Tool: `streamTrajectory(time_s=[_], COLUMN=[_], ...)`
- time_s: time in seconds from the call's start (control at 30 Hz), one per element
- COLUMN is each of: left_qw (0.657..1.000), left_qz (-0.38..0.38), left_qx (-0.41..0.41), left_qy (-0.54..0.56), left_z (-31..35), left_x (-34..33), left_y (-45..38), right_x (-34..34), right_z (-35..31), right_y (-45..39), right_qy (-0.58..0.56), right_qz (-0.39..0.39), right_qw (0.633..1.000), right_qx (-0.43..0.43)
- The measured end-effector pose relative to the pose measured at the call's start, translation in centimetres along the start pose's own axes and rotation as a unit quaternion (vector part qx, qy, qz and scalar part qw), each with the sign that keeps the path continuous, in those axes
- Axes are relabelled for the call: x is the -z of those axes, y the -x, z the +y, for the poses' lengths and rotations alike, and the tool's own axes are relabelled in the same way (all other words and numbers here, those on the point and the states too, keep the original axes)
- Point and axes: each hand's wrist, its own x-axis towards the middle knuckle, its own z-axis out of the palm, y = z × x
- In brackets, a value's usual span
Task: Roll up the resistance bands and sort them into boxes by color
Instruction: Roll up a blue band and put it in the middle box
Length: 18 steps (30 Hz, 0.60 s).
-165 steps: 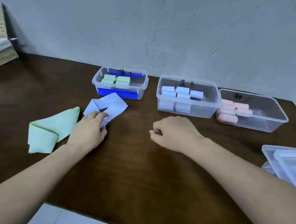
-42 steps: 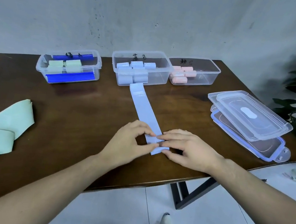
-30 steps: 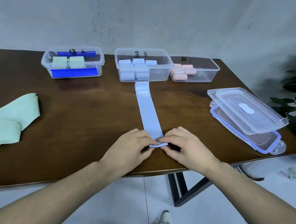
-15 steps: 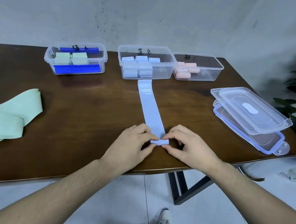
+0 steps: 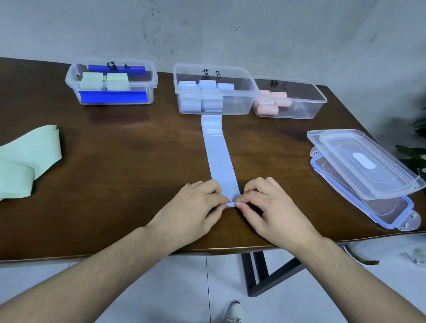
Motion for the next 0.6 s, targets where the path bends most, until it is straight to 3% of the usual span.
streamTrajectory(time_s=[0.3, 0.6], left_qw=[1.0, 0.999], left_qz=[0.022, 0.028], left_qx=[0.005, 0.01], left_qy=[0.016, -0.044], left_z=[-0.4, -0.6], left_x=[-0.2, -0.5], left_y=[-0.4, -0.3], right_x=[0.3, 0.0], right_z=[0.0, 0.6], right_y=[-1.2, -1.3], right_qy=[-0.088, -0.03], right_qz=[-0.044, -0.031], right_qw=[0.992, 0.999], right_qx=[-0.081, -0.027])
